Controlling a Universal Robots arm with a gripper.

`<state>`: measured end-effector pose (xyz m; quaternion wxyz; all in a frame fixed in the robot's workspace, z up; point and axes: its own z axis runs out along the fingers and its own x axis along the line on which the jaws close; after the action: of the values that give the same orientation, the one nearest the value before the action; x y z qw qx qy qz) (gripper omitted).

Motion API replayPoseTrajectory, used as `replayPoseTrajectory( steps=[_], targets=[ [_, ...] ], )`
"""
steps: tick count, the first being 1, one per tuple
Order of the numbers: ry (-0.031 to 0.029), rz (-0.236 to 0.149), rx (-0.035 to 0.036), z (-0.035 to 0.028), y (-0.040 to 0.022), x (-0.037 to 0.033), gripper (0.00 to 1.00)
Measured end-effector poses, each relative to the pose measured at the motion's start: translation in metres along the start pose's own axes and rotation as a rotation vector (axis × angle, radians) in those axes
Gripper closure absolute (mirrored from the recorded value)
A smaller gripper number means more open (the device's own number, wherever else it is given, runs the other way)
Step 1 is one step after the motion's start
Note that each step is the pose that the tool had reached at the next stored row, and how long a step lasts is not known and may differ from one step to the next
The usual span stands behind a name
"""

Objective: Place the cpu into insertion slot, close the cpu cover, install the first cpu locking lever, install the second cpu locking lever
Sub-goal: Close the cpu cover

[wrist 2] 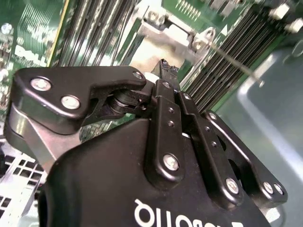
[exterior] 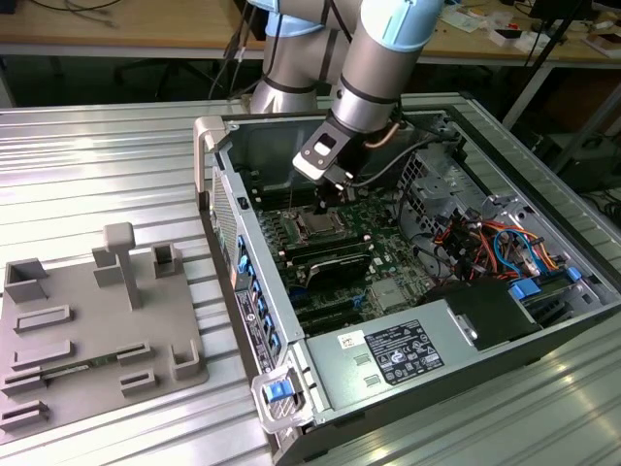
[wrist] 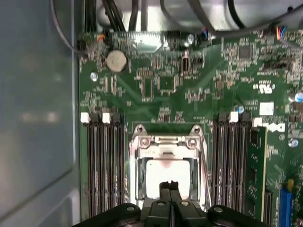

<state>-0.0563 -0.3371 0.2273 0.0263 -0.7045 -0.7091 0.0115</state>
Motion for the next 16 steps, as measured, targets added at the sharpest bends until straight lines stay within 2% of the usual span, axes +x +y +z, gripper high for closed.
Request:
replayPoseTrajectory(
  steps=[1,5,13,16],
  targets=[
    [-0.0002,-0.001,0.0017,0.0012,-0.0032,-0.0001,0.89],
    [0.0001,-0.002,0.0024,0.0027,-0.0098,0.0001,0.89],
    [0.0,-0.002,0.0024,0.0027,-0.0109,0.0,0.89],
    [0.0,-0.002,0.0024,0.0035,-0.0155,0.0001,0.89]
  ],
)
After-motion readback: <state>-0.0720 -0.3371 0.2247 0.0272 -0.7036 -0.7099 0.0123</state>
